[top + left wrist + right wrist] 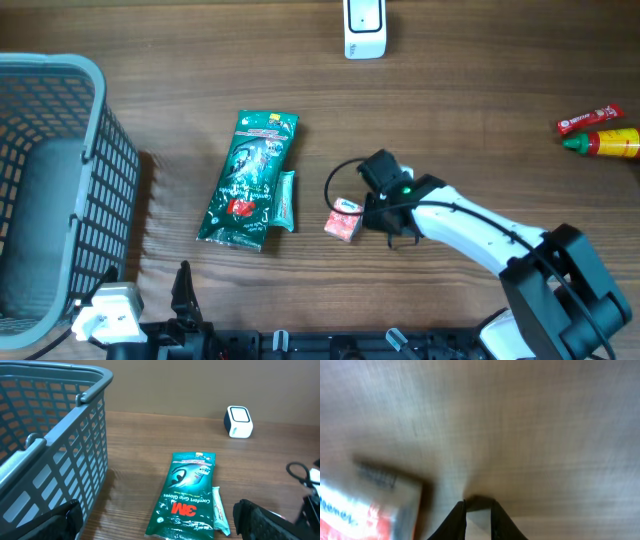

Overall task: Scan the item barcode
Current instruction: 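Grasp the Kleenex tissue pack with the right gripper, then lift the tissue pack with right gripper and hold it up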

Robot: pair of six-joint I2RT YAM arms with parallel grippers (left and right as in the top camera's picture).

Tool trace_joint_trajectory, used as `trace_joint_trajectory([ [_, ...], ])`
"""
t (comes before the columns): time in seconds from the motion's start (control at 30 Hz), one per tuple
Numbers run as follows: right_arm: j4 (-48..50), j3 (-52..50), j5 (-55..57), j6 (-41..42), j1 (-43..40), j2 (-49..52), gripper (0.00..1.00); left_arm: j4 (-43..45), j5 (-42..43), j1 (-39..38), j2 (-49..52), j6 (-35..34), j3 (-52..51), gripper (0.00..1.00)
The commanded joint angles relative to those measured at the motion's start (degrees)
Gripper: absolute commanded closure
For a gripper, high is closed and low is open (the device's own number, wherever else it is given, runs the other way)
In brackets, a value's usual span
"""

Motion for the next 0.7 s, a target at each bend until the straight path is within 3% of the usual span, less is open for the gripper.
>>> trace_joint_trajectory([
  [0.0, 4.3, 1.2, -0.5, -9.9, -2.7, 1.0, 0.78, 0.2, 0.3, 0.3, -0.2, -0.2, 0.0, 0.0],
  [0.07, 5.8, 3.5, -4.7, -14.2, -3.3, 0.9, 0.7, 0.2, 0.3, 0.3, -0.2, -0.2, 0.0, 0.0],
  [0.17, 2.2, 6.8, -9.2, -14.5, -3.3, 0.9, 0.71, 0.2, 0.3, 0.3, -0.2, -0.2, 0.0, 0.0],
  [0.2, -0.5, 8.2, -10.3, -10.9, -3.4, 0.7, 0.64, 0.2, 0.3, 0.3, -0.2, -0.2, 0.0, 0.0],
  [0.23, -4.8, 9.9, -10.3, -3.5, -3.7, 0.3, 0.64, 0.2, 0.3, 0.3, -0.2, -0.2, 0.0, 0.0],
  [0.33, -7.6, 10.5, -13.8, 5.0, -3.6, -0.8, 0.75, 0.2, 0.3, 0.3, -0.2, -0.2, 0.0, 0.0],
  [0.37, -7.4, 10.4, -15.4, 5.9, -3.4, -0.8, 0.72, 0.2, 0.3, 0.3, -0.2, -0.2, 0.0, 0.0],
  [0.43, -6.0, 9.2, -15.2, 6.3, -2.5, -0.8, 0.57, 0.2, 0.3, 0.3, -0.2, -0.2, 0.0, 0.0],
  [0.67, 1.3, 1.4, -15.5, 11.2, 0.9, -0.8, 0.55, 0.2, 0.3, 0.3, -0.2, -0.2, 0.0, 0.0],
])
